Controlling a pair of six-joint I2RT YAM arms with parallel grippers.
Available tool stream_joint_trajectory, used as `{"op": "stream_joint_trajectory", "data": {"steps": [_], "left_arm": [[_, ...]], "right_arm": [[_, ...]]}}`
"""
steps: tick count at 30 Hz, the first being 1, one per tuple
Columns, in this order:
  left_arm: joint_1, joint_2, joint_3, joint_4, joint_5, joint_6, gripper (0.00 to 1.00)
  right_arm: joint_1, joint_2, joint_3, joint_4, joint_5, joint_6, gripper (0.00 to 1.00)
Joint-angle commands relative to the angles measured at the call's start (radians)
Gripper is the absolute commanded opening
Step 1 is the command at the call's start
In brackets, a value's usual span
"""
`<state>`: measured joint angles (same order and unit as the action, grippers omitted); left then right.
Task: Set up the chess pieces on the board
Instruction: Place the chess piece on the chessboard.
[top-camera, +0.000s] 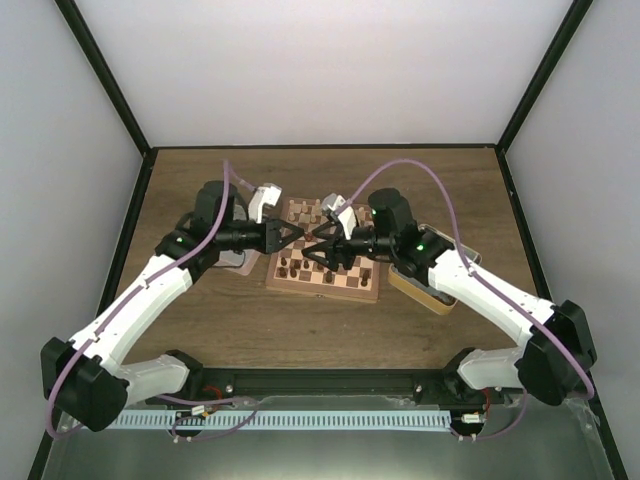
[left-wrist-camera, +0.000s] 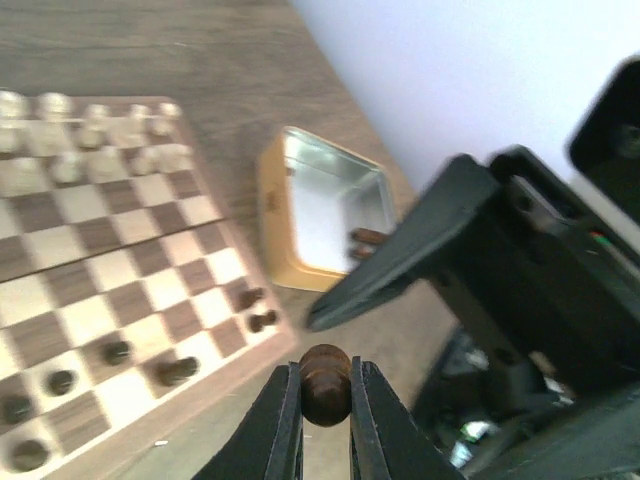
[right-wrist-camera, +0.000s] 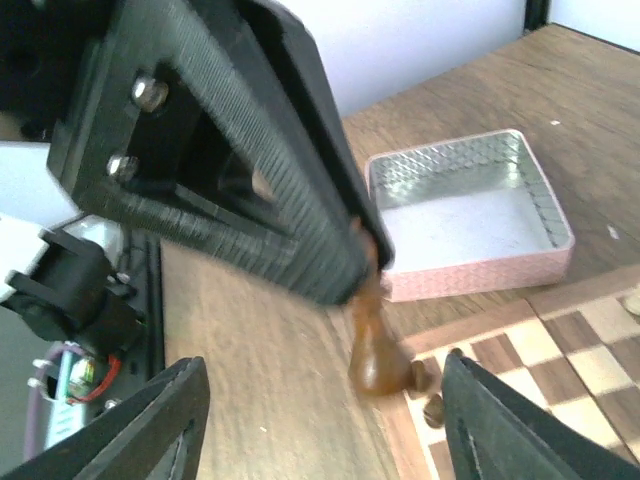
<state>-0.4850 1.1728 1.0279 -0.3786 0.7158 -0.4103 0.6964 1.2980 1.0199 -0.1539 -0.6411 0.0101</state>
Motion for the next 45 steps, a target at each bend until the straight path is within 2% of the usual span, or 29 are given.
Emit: {"op": "stream_joint_trajectory", "data": {"steps": [1, 4, 8, 11, 14, 18, 25, 35, 45], "left_arm": [[-0.001, -0.024, 0.031, -0.105, -0.332, 0.069, 0.04], [-0.018, -0.024, 0.022, -0.167, -0.487, 0.121, 0.04], [-0.066, -0.016, -0.007, -0.171, -0.561, 0.131, 0.04], [-0.151, 0.005, -0.030, -0.154, -0.688, 0.117, 0.04], [-0.234, 0.048, -0.047, -0.140, -0.840, 0.081, 0.04], [-0.299, 0.118, -0.059, -0.105, -0.904, 0.012, 0.04], [-0.360, 0.215, -0.139, 0.012, -0.930, -0.014, 0.04], [-0.383, 0.364, -0.155, 0.109, -0.949, -0.017, 0.04], [-0.391, 0.377, -0.165, 0.120, -0.973, 0.001, 0.04]], "right_arm": [[0.002, -0.056, -0.062, 0.003, 0.171, 0.028, 0.67], [0.001, -0.087, -0.122, 0.002, 0.351, 0.110, 0.68], [0.002, -0.131, -0.191, -0.011, 0.644, 0.302, 0.68], [-0.002, -0.145, -0.192, -0.075, 0.875, 0.489, 0.68], [-0.025, -0.141, -0.173, -0.152, 0.979, 0.627, 0.68], [-0.077, -0.129, -0.175, -0.196, 0.991, 0.709, 0.68], [-0.132, -0.127, -0.213, -0.171, 0.925, 0.714, 0.68], [-0.153, -0.113, -0.238, -0.126, 0.881, 0.701, 0.68], [-0.164, -0.096, -0.241, -0.121, 0.869, 0.697, 0.69]]}}
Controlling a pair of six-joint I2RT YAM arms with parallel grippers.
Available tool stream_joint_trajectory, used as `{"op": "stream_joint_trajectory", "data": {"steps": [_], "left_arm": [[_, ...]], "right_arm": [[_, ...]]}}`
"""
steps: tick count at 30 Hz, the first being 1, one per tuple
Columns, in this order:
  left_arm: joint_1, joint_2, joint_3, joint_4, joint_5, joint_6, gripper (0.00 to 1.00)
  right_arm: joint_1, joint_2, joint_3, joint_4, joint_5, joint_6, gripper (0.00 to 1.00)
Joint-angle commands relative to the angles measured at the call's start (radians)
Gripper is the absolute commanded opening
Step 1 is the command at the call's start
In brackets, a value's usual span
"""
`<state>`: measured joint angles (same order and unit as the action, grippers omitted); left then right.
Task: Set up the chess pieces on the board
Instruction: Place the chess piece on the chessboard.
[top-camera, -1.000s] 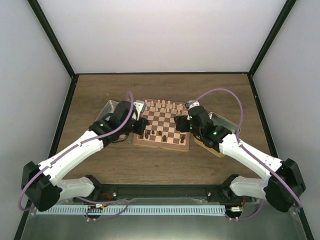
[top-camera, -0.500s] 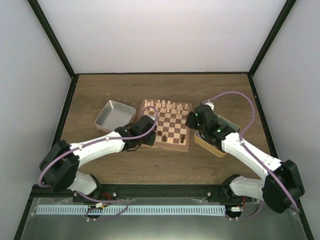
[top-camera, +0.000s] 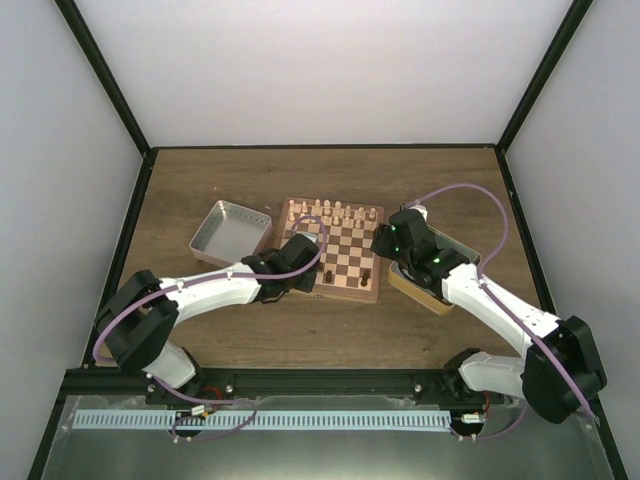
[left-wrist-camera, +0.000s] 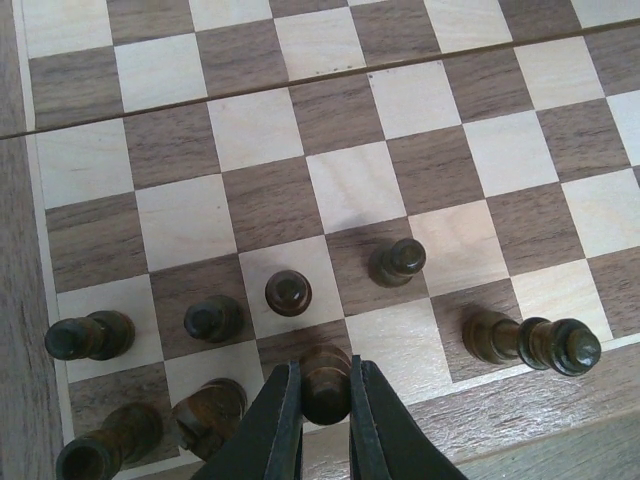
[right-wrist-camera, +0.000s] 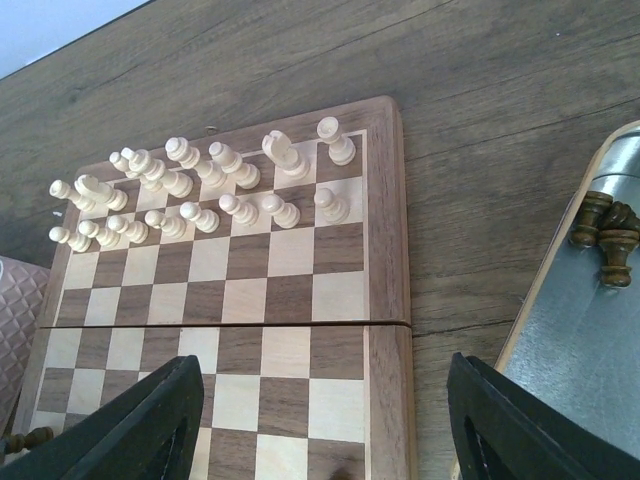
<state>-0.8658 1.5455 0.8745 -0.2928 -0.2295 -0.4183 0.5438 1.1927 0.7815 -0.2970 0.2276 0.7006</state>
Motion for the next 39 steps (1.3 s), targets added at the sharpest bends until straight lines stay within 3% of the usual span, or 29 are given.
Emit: {"op": "stream_joint_trajectory", "data": {"steps": [1, 16, 31, 39], "left_arm": [[-0.011, 0.008, -0.011, 0.034, -0.027, 0.010, 0.04], [-0.029, 0.048, 0.004, -0.005, -0.052, 0.024, 0.07], [-0.050, 0.028, 0.063, -0.081, -0.074, 0.059, 0.25], [-0.050, -0.045, 0.096, -0.092, -0.037, 0.065, 0.31]], "right_arm": [[-0.011, 0.011, -0.002, 0.021, -0.002, 0.007, 0.69], [-0.019, 0.014, -0.004, 0.021, -0.013, 0.004, 0.69], [-0.022, -0.001, -0.004, 0.014, -0.026, 0.009, 0.69], [-0.033, -0.034, -0.008, -0.039, 0.057, 0.063, 0.67]]}}
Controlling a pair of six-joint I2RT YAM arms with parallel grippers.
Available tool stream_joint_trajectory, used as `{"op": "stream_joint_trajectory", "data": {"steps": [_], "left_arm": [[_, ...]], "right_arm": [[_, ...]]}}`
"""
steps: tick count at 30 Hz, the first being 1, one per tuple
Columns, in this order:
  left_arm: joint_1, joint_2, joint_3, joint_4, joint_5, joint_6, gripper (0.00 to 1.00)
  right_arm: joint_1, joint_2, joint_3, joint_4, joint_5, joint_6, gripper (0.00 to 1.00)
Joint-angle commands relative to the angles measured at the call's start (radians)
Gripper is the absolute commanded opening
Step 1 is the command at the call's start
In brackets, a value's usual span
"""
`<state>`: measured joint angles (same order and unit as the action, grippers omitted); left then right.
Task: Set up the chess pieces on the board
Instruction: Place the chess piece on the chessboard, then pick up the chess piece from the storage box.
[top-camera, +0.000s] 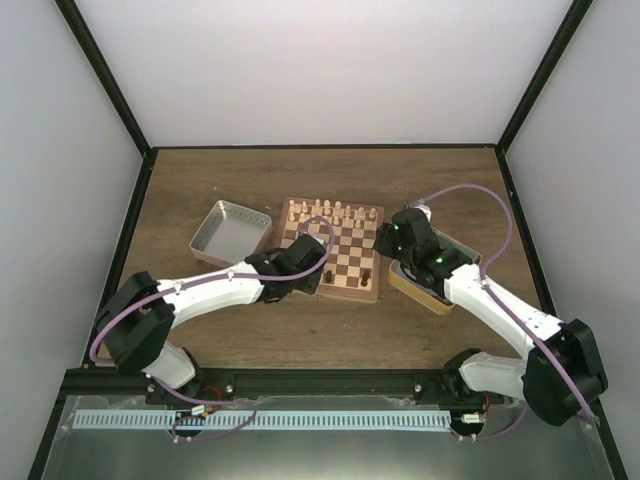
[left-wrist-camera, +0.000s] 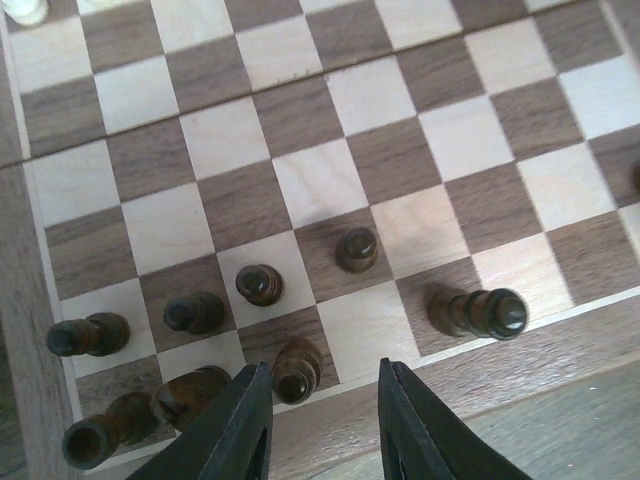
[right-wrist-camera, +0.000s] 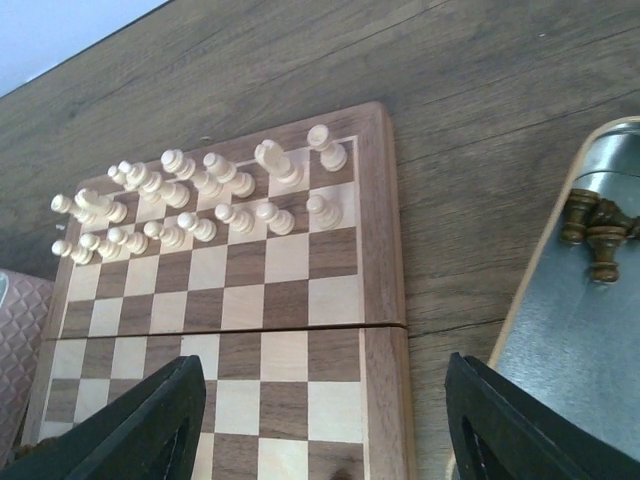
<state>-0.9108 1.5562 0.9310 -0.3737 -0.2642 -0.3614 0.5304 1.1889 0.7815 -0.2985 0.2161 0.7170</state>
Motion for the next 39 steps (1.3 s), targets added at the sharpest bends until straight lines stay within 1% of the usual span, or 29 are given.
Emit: {"op": "stream_joint_trajectory", "data": {"steps": [1, 4, 8, 12, 15, 17, 20, 23, 30, 35, 37, 39], "left_arm": [[-0.005, -0.067, 0.042, -0.012, -0.014, 0.005, 0.31], [-0.003, -0.108, 0.042, -0.010, -0.048, -0.006, 0.31], [-0.003, -0.176, 0.024, 0.021, -0.062, -0.014, 0.30], [-0.001, -0.246, -0.006, 0.062, -0.060, -0.014, 0.30], [0.000, -0.274, -0.018, 0.079, -0.053, -0.012, 0.31], [0.001, -0.281, -0.019, 0.085, -0.044, -0.010, 0.31], [0.001, -0.282, -0.019, 0.087, -0.031, -0.007, 0.31], [0.001, -0.281, -0.022, 0.087, -0.031, -0.004, 0.31], [0.003, -0.282, -0.027, 0.091, -0.034, 0.002, 0.31], [0.004, -0.282, -0.026, 0.090, -0.037, 0.007, 0.31], [0.006, -0.284, -0.028, 0.091, -0.039, 0.006, 0.31], [0.006, -0.287, -0.029, 0.091, -0.040, 0.001, 0.32]], "right_arm": [[-0.034, -0.028, -0.010, -0.053, 0.076, 0.062, 0.65], [-0.112, -0.019, -0.030, -0.073, 0.044, 0.089, 0.59], [-0.236, 0.011, -0.077, -0.039, -0.048, 0.082, 0.52], [-0.343, 0.071, -0.116, 0.022, -0.123, 0.047, 0.49], [-0.396, 0.152, -0.124, 0.096, -0.186, -0.023, 0.49], [-0.410, 0.220, -0.093, 0.113, -0.215, -0.074, 0.48], [-0.412, 0.319, -0.015, 0.102, -0.218, -0.116, 0.39], [-0.412, 0.382, 0.022, 0.104, -0.200, -0.130, 0.32], [-0.413, 0.477, 0.058, 0.117, -0.162, -0.148, 0.28], [-0.412, 0.527, 0.077, 0.096, -0.142, -0.162, 0.14], [-0.412, 0.521, 0.079, 0.074, -0.121, -0.160, 0.08], [-0.412, 0.490, 0.067, 0.064, -0.105, -0.157, 0.04]]}}
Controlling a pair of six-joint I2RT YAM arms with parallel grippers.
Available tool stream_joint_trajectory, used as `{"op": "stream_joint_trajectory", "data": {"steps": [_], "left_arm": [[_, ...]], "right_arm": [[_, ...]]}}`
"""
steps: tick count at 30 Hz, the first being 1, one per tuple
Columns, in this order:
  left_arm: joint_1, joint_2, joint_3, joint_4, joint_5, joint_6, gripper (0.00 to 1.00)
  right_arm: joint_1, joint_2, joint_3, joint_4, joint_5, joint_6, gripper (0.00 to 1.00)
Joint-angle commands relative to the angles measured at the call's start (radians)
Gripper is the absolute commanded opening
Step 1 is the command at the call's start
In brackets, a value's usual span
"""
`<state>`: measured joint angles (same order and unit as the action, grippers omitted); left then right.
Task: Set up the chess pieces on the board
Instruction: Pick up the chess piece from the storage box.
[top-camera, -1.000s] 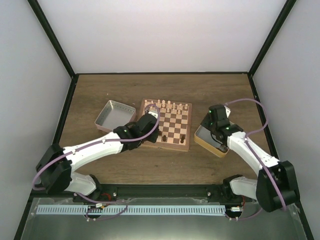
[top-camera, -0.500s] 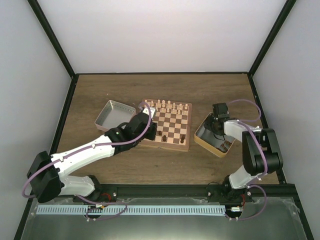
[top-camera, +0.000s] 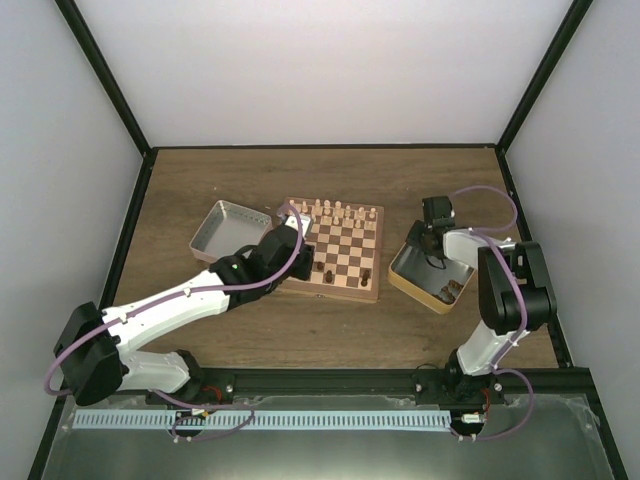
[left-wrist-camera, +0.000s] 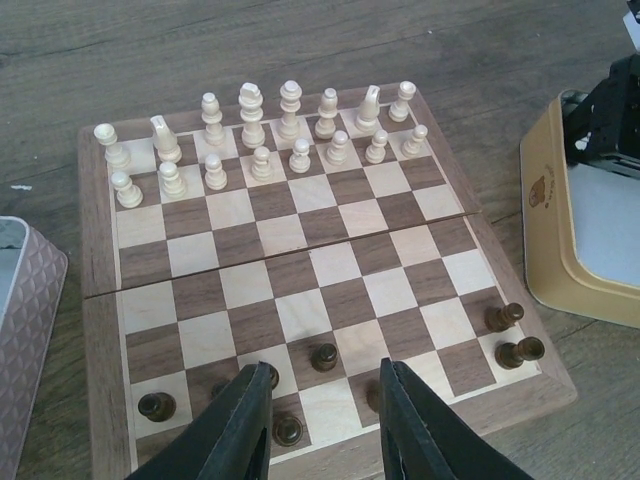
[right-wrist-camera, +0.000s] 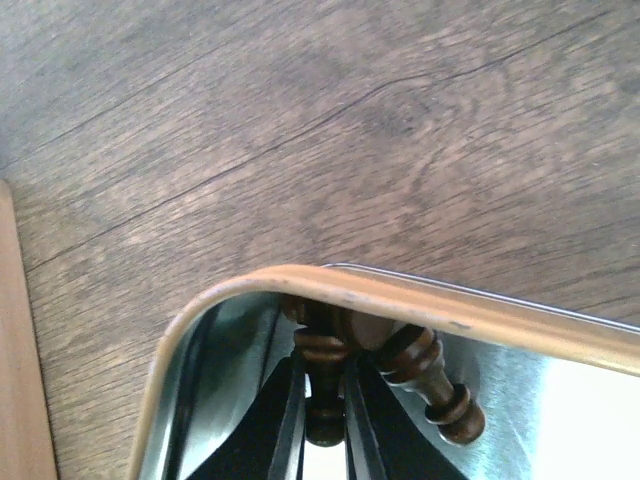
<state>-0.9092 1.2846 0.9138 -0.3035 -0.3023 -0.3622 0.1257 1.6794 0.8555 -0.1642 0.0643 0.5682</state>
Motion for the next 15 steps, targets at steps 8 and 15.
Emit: {"op": "stream_joint_trajectory", "data": {"steps": [8, 15], "left_arm": [[0.007, -0.014, -0.006, 0.042, 0.032, -0.010, 0.37], [0.022, -0.030, 0.000, 0.084, 0.102, -0.055, 0.44]], "right_arm": [[-0.007, -0.247, -0.074, -0.072, -0.028, -0.028, 0.03], [-0.008, -0.459, -0.116, -0.046, -0.239, -0.053, 0.03]]}}
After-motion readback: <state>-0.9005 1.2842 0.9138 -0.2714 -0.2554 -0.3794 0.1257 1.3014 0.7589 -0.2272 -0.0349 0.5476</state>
